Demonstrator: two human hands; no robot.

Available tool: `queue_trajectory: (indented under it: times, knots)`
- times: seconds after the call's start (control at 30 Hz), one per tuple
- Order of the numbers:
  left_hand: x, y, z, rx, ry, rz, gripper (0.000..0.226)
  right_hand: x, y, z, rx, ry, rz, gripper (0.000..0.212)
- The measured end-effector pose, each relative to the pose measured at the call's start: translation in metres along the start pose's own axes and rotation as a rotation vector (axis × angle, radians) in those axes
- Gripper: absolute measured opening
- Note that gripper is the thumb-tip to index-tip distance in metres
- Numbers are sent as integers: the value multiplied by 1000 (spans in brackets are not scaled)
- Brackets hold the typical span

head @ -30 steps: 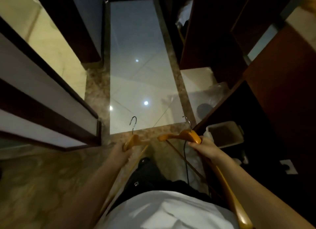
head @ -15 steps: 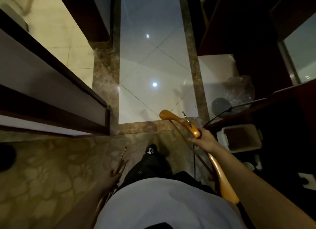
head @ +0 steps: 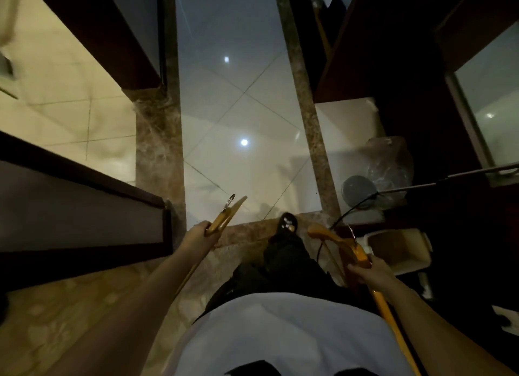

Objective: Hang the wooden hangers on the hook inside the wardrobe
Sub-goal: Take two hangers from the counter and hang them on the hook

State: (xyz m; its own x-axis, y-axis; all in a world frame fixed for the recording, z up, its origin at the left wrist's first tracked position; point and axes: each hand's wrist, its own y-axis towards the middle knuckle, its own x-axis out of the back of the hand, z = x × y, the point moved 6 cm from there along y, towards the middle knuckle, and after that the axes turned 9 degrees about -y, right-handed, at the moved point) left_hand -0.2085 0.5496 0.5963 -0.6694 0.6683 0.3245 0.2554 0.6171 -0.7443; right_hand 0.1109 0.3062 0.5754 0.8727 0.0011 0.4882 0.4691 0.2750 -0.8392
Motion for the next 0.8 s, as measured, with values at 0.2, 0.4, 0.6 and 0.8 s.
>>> queue_trajectory:
  times: [0.2,0.4,0.6,0.8]
  knots:
    - [5,42,-35,93,-55,-62,16,51,64,52,-28,-3,39,42]
    - [12,67,-59,206,-115,-163,9,98,110,174,119,-10,104,29]
    - [15,93,-89,234,-130,-210,7,140,144,304,306,-84,81,44]
    - [44,140,-119,252,-165,-197,16,154,170,413,410,-74,61,33]
